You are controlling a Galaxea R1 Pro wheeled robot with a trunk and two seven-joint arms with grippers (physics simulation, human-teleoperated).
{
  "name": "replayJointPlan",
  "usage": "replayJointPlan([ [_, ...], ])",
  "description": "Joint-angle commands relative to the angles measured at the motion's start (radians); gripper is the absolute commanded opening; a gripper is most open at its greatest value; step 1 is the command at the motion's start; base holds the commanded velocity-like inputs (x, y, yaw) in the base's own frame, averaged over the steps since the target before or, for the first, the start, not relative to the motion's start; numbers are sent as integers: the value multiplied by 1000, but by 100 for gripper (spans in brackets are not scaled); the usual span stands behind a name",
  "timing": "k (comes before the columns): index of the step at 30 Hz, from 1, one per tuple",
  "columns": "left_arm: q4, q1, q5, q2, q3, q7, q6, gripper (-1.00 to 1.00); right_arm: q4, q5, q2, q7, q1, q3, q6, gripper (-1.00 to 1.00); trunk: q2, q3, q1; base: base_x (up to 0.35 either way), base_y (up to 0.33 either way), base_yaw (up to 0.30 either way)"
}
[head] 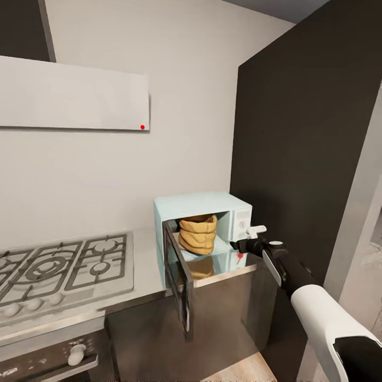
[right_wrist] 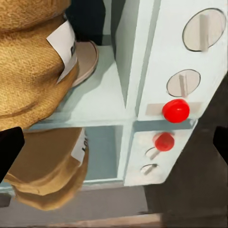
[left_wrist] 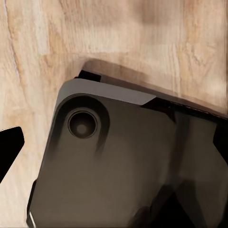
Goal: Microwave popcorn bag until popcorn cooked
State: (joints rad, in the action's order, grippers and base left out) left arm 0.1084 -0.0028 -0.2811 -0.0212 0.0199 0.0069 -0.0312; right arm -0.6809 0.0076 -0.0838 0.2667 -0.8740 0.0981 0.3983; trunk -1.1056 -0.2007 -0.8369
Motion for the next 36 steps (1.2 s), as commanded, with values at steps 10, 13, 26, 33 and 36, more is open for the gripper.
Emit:
replayJointPlan([
  [10, 0, 0, -4, 0, 2, 1, -3, 100, 8, -6, 31, 3, 0, 5, 4, 100, -1, -14, 0, 0, -275, 0],
  [13, 0, 0, -4, 0, 2, 1, -3, 100, 10, -7, 41, 3, 0, 6, 5, 100, -1, -17, 0, 0, -135, 0],
  [26, 0, 0, -4, 1, 2, 1, -3, 100, 11, -5, 64, 2, 0, 5, 8, 100, -1, -18, 0, 0, -7, 148],
  [33, 0, 0, -4, 1, 2, 1, -3, 100, 11, -4, 59, 2, 0, 5, 8, 100, -1, -18, 0, 0, 0, 269],
  [36, 0, 0, -4, 1, 2, 1, -3, 100, 11, -3, 59, 2, 0, 5, 8, 100, -1, -18, 0, 0, 0, 270],
])
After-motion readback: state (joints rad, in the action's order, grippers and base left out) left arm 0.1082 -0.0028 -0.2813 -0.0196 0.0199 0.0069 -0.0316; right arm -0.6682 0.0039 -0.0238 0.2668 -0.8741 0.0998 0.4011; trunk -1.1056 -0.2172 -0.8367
